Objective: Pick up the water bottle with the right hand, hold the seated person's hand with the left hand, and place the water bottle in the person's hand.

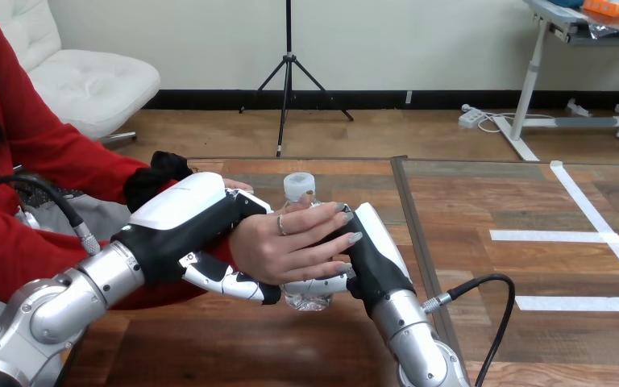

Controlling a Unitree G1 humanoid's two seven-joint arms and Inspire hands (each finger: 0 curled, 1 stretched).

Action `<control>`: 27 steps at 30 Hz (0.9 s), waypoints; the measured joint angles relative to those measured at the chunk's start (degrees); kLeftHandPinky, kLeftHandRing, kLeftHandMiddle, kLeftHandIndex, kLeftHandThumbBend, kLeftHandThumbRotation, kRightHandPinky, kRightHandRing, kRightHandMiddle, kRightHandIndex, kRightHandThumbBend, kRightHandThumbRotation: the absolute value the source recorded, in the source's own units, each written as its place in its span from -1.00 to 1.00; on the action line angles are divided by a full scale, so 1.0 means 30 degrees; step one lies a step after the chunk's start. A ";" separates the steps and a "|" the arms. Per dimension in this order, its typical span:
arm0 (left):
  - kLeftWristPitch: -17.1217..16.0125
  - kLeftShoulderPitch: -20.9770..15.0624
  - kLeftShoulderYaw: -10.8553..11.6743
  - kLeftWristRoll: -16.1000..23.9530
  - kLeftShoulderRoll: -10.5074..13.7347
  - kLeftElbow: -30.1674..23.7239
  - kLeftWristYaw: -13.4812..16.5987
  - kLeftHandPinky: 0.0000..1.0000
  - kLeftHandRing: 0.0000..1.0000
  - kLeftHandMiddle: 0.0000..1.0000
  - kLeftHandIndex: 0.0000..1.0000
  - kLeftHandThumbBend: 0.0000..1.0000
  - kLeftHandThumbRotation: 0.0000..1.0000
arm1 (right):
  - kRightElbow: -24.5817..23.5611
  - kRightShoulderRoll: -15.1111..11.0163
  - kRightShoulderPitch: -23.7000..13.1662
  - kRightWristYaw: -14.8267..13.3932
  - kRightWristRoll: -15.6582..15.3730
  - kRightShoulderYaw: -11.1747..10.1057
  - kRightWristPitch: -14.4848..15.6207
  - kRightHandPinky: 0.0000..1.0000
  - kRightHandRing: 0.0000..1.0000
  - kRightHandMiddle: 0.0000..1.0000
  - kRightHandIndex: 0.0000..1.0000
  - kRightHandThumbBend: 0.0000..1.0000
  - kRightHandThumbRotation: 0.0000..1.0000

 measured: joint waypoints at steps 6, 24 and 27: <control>-0.0001 -0.0004 0.0004 -0.0072 -0.0053 0.0001 -0.0184 -0.50 -0.32 -0.13 -0.13 0.39 -0.41 | -0.0598 -0.0035 0.0396 -0.0321 -0.0292 0.0141 0.0038 -0.33 -0.24 -0.12 -0.02 0.61 -1.00; -0.0014 -0.0003 0.0005 -0.0589 -0.0056 0.0004 -0.0810 -0.48 -0.31 -0.12 -0.12 0.42 -0.47 | -0.2124 -0.0110 0.1423 -0.0538 -0.0401 0.0261 0.0057 -0.36 -0.28 -0.15 -0.05 0.68 -1.00; -0.0014 -0.0004 0.0027 -0.0616 -0.0056 0.0004 -0.0873 -0.48 -0.31 -0.12 -0.11 0.42 -0.46 | -0.2521 -0.0118 0.1651 -0.0529 -0.0398 0.0254 0.0086 -0.36 -0.28 -0.15 -0.05 0.68 -1.00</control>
